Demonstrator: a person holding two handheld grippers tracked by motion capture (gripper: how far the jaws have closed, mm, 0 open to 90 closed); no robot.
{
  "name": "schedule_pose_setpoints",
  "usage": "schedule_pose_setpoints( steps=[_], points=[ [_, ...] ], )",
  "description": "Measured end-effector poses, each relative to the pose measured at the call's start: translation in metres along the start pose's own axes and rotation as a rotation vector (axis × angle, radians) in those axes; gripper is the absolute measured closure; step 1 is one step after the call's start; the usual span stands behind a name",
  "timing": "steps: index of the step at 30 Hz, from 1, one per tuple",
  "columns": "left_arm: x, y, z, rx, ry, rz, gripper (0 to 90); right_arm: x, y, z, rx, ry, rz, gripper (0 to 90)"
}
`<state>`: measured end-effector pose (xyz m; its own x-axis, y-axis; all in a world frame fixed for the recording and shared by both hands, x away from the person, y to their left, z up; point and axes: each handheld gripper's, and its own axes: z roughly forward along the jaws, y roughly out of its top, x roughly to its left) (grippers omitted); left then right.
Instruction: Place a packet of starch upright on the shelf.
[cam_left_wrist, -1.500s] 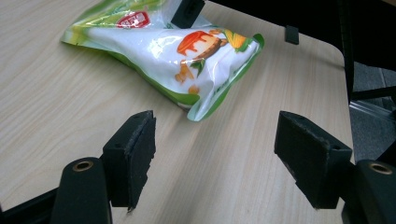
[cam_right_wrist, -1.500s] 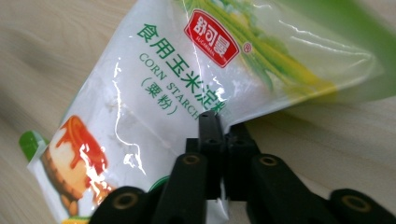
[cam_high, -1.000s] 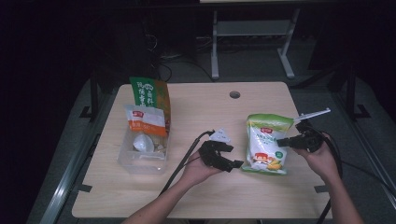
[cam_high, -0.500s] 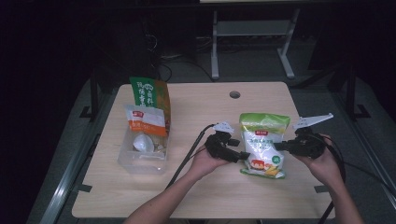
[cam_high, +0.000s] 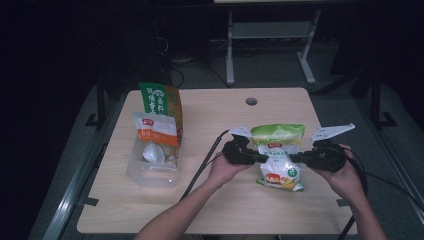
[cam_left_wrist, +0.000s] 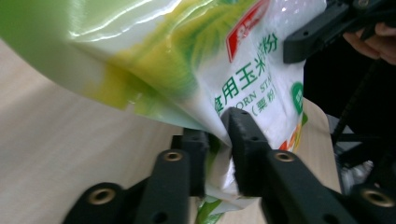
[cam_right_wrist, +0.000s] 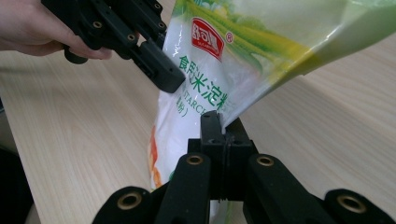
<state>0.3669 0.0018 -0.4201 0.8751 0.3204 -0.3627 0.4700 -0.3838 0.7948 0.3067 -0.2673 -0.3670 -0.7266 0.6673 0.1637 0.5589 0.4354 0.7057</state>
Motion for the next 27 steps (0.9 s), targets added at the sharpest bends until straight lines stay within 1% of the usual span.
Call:
schedule_pose_setpoints(
  steps=[1, 2, 4, 5, 7, 8, 10, 12, 14, 15, 16, 18, 19, 21, 22, 23, 24, 27],
  points=[
    [-0.001, 0.002, -0.003, -0.013, 0.027, 0.014, 81.2, 0.0, 0.0, 0.0, -0.01, 0.001, -0.006, 89.6],
    [-0.002, 0.004, -0.006, -0.02, 0.038, 0.02, 82.8, 0.001, 0.001, 0.0, -0.025, 0.001, -0.012, 89.6],
    [-0.003, 0.005, -0.009, -0.024, 0.057, 0.036, 83.4, 0.003, 0.003, 0.001, -0.038, -0.005, -0.026, 89.5],
    [-0.004, 0.006, -0.012, -0.024, 0.08, 0.058, 83.6, 0.004, 0.004, 0.002, -0.038, -0.007, -0.025, 89.4],
    [-0.006, 0.005, -0.013, -0.009, 0.105, 0.082, 83.8, 0.004, 0.005, 0.006, -0.029, -0.015, -0.032, 89.2],
    [-0.006, 0.004, -0.013, -0.001, 0.115, 0.094, 83.8, 0.004, 0.005, 0.009, -0.014, -0.015, -0.03, 89.0],
    [-0.006, 0.0, -0.012, 0.01, 0.119, 0.101, 84.0, 0.003, 0.003, 0.016, 0.01, -0.016, -0.029, 88.9],
    [-0.006, -0.002, -0.012, 0.004, 0.107, 0.093, 84.4, 0.002, -0.001, 0.019, 0.024, -0.005, -0.019, 88.5],
    [-0.009, -0.002, -0.012, 0.005, 0.111, 0.117, 84.4, 0.0, -0.003, 0.018, 0.027, 0.008, -0.009, 87.0],
    [-0.01, -0.002, -0.012, 0.011, 0.111, 0.128, 84.4, 0.0, -0.003, 0.017, 0.037, 0.016, 0.001, 85.8],
    [-0.011, -0.002, -0.011, 0.014, 0.107, 0.13, 84.4, -0.001, -0.004, 0.017, 0.048, 0.019, -0.002, 83.8],
    [-0.015, -0.002, -0.01, 0.016, 0.107, 0.152, 84.5, -0.003, -0.003, 0.016, 0.06, 0.023, -0.003, 78.1],
    [-0.016, -0.001, -0.01, 0.02, 0.112, 0.163, 84.5, -0.004, -0.003, 0.015, 0.061, 0.027, 0.012, 76.9],
    [-0.017, -0.001, -0.01, 0.021, 0.11, 0.164, 84.4, -0.006, -0.001, 0.013, 0.059, 0.031, 0.019, 74.1],
    [-0.018, -0.001, -0.01, 0.023, 0.111, 0.17, 84.4, -0.006, -0.001, 0.013, 0.05, 0.042, 0.009, 71.6],
    [-0.018, -0.001, -0.01, 0.023, 0.114, 0.177, 84.4, -0.006, -0.001, 0.014, 0.048, 0.049, 0.011, 69.9],
    [-0.019, -0.001, -0.01, 0.021, 0.111, 0.177, 84.4, -0.005, 0.0, 0.014, 0.05, 0.05, 0.001, 68.2],
    [-0.02, -0.001, -0.01, 0.022, 0.111, 0.173, 84.3, -0.002, 0.003, 0.018, 0.057, 0.052, -0.008, 69.4]
  ],
)
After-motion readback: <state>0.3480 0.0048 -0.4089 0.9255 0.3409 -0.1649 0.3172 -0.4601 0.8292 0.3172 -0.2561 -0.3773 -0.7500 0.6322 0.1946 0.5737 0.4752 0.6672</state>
